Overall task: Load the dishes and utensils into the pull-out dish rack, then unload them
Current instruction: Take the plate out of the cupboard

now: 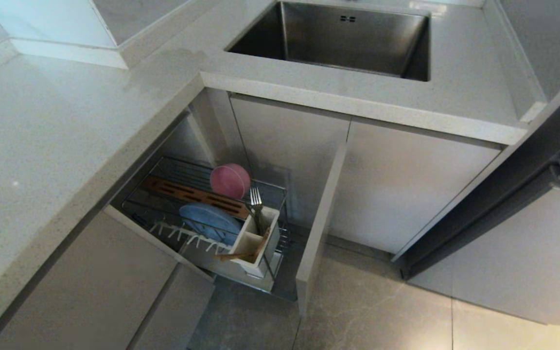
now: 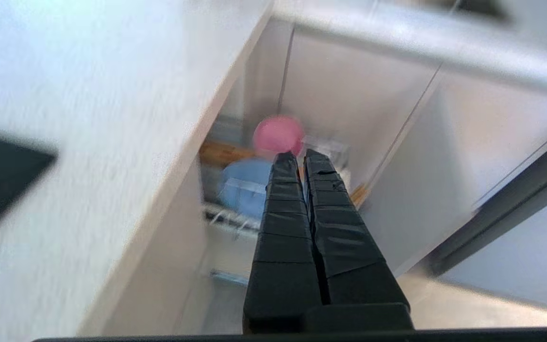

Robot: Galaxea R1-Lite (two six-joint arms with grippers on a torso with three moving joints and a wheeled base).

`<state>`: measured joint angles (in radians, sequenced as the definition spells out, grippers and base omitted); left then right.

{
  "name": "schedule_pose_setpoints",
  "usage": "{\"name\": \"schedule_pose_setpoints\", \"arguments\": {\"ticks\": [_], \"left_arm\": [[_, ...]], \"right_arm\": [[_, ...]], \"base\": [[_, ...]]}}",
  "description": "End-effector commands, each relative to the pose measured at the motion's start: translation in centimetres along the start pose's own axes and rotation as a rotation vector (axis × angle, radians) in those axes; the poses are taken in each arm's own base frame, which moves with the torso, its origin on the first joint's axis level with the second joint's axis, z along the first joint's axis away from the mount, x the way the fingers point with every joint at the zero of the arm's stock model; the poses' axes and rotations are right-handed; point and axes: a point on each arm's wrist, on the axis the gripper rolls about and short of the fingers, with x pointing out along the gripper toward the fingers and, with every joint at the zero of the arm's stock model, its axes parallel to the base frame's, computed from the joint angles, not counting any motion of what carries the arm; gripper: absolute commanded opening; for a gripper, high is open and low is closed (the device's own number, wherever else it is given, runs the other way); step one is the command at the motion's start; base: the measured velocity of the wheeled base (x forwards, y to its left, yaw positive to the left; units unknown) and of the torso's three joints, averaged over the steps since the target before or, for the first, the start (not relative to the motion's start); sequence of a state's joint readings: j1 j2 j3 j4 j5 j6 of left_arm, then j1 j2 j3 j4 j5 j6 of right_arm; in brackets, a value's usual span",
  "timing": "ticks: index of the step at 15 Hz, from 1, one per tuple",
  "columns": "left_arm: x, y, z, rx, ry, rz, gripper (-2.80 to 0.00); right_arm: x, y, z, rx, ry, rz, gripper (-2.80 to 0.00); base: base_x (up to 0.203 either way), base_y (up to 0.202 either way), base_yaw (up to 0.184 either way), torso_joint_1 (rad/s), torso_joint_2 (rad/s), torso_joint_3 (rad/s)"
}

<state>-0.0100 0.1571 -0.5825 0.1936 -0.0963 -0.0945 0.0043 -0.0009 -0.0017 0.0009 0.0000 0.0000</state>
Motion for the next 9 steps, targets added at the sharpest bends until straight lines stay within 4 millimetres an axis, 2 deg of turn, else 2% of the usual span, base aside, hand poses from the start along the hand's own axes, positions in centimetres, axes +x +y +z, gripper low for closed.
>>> {"name": "schedule_pose_setpoints", "arguments": {"ticks": [1,5,9], "left_arm": [[3.3,0.1,2.8,-0.042,0.083,0.002,-2.80],[10.8,0.3,7.5,-0.209,0.181,0.006,-2.80],[17.5,-0.1,9.0,-0.419,0.291,-0.028,-2.80]], "right_arm": [[0.0,0.0,0.0,0.000,0.001,0.000,-2.80],[0.0,0.0,0.0,0.000,0.001,0.000,-2.80],[0.0,0.0,0.0,0.000,0.000,0.000,-2.80]], "base": [[0.000,0.000,0.000,0.000,0.00,0.000],[0.000,0.000,0.000,0.000,0.00,0.000],[0.000,0.000,0.000,0.000,0.00,0.000]]}}
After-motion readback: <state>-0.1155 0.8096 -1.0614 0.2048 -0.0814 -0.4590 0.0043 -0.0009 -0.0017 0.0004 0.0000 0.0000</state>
